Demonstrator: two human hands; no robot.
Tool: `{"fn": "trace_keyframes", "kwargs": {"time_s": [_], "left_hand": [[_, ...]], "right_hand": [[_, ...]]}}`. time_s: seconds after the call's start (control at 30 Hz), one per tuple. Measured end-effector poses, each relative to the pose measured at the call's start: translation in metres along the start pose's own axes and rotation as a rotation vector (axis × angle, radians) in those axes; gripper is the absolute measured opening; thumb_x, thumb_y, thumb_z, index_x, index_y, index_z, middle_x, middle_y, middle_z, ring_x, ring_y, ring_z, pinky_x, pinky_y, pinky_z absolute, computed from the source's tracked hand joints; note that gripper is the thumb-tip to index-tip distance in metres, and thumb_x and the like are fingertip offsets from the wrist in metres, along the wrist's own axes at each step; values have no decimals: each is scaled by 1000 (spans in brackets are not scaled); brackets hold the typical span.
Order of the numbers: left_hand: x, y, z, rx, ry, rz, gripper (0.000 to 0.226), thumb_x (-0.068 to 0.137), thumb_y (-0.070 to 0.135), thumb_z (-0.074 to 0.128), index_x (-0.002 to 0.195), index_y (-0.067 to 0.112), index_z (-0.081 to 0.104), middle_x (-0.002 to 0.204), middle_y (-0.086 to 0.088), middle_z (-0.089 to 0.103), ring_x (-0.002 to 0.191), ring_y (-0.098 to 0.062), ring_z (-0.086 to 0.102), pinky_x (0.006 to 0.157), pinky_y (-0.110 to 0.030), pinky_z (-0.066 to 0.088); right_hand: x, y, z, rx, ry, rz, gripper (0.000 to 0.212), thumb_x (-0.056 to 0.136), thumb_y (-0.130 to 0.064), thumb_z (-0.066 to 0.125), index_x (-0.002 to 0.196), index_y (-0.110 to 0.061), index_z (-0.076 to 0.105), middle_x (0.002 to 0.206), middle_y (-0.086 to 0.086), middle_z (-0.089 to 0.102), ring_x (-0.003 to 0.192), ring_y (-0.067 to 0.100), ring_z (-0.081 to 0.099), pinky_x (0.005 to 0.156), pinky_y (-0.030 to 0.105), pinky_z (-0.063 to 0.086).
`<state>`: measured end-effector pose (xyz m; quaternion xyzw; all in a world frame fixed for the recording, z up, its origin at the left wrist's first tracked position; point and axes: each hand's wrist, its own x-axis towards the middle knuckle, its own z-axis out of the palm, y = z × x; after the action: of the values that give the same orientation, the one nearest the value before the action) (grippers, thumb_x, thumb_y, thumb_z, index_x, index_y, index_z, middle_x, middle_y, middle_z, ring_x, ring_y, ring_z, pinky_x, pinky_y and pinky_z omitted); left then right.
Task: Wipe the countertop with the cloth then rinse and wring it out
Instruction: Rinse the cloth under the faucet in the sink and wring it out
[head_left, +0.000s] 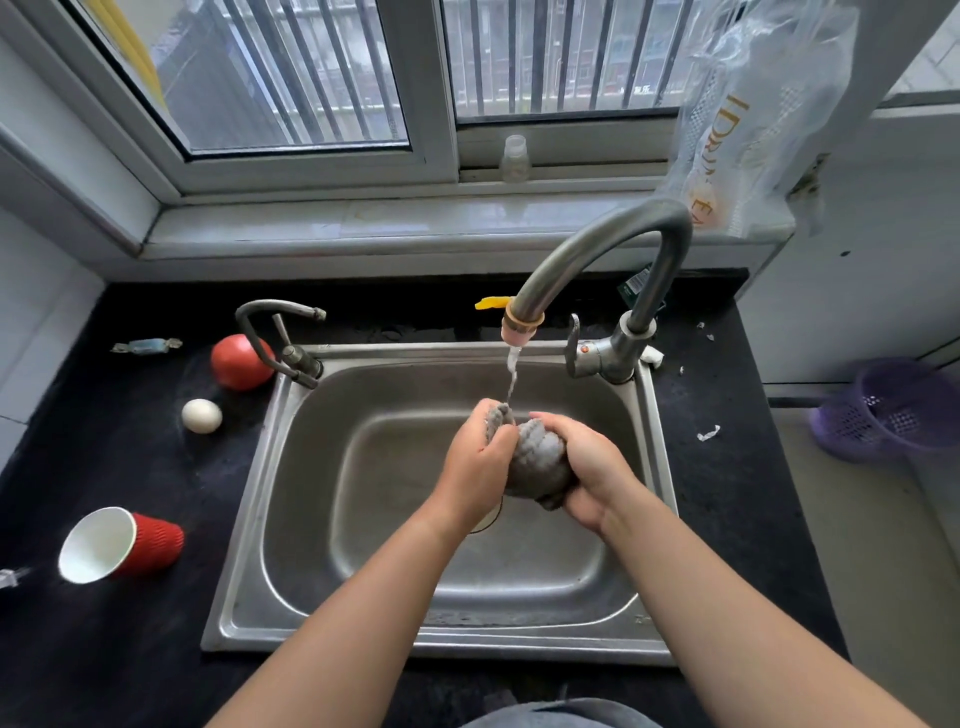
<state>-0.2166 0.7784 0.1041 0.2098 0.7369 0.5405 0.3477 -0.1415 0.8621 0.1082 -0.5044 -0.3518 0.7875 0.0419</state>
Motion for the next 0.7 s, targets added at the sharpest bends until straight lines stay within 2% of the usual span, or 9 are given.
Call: {"fn": "trace_keyframes", "kwargs": {"time_s": [0.03, 0.13, 0.2, 0.27, 0.33, 0.37, 0.47, 0.57, 0.7], "left_hand": [[0, -2, 0, 33, -35, 30, 13, 76, 28, 41, 78, 16, 47, 78, 3, 47, 74, -5, 45, 72, -24, 39], [-6, -4, 2, 196, -75, 39, 26, 88, 49, 27, 85, 37, 49, 97, 11, 41, 105, -10, 37, 97, -26, 31], [-8, -2, 4, 94, 36, -37, 32, 100, 40, 25, 83, 35, 51, 104, 9, 39, 113, -12, 30, 105, -26, 24], [-6, 2, 5, 6, 128, -98, 26, 101, 27, 35, 86, 29, 56, 114, -1, 39, 116, -18, 34, 105, -30, 27], [-2, 6, 3, -183, 176, -179, 18, 91, 23, 47, 96, 36, 59, 122, -12, 44, 112, -27, 49, 102, -42, 41], [1, 6, 1, -329, 199, -255, 25, 87, 21, 48, 105, 37, 57, 120, -16, 49, 104, -29, 56, 94, -45, 48], [3, 17, -4, -698, 137, -593, 36, 94, 33, 40, 119, 12, 56, 102, -19, 65, 83, -30, 65, 70, -37, 54], [6, 19, 0, -713, 133, -682, 55, 91, 55, 41, 107, 8, 67, 95, -15, 72, 79, -27, 71, 56, -32, 55], [11, 20, 9, -613, 403, -555, 38, 82, 48, 65, 82, 10, 68, 85, -13, 73, 76, -28, 70, 65, -36, 58]], "right_hand": [[-1, -2, -2, 47, -64, -1, 19, 89, -25, 53, 97, -15, 67, 76, 9, 67, 59, 23, 62, 40, 21, 43], [-2, -2, -5, 104, -227, 27, 33, 92, -33, 51, 107, -10, 69, 103, 16, 71, 93, 28, 68, 76, 36, 56], [-3, 4, 0, 73, -229, -38, 29, 92, -32, 54, 104, -13, 71, 103, 16, 72, 93, 26, 69, 75, 35, 55], [-3, 9, 6, 23, -113, -169, 16, 88, -19, 61, 95, -13, 74, 98, 14, 72, 88, 23, 70, 69, 31, 56], [-2, 11, 8, -104, 54, -320, 12, 81, -8, 66, 81, -17, 74, 85, 9, 73, 81, 20, 70, 68, 29, 57], [-2, 11, 8, -205, 106, -429, 14, 78, -6, 67, 78, -18, 74, 81, 5, 73, 79, 17, 69, 69, 27, 56], [-3, 9, 7, -450, 76, -757, 22, 74, -4, 69, 76, -26, 72, 78, -5, 74, 77, 8, 69, 73, 21, 54], [-9, 7, 16, -465, -28, -904, 28, 74, -4, 68, 81, -31, 71, 79, -7, 73, 78, 8, 69, 75, 23, 55], [-8, 10, 31, -180, 95, -791, 12, 80, -9, 70, 87, -18, 72, 80, -2, 72, 77, 12, 69, 75, 29, 56]]}}
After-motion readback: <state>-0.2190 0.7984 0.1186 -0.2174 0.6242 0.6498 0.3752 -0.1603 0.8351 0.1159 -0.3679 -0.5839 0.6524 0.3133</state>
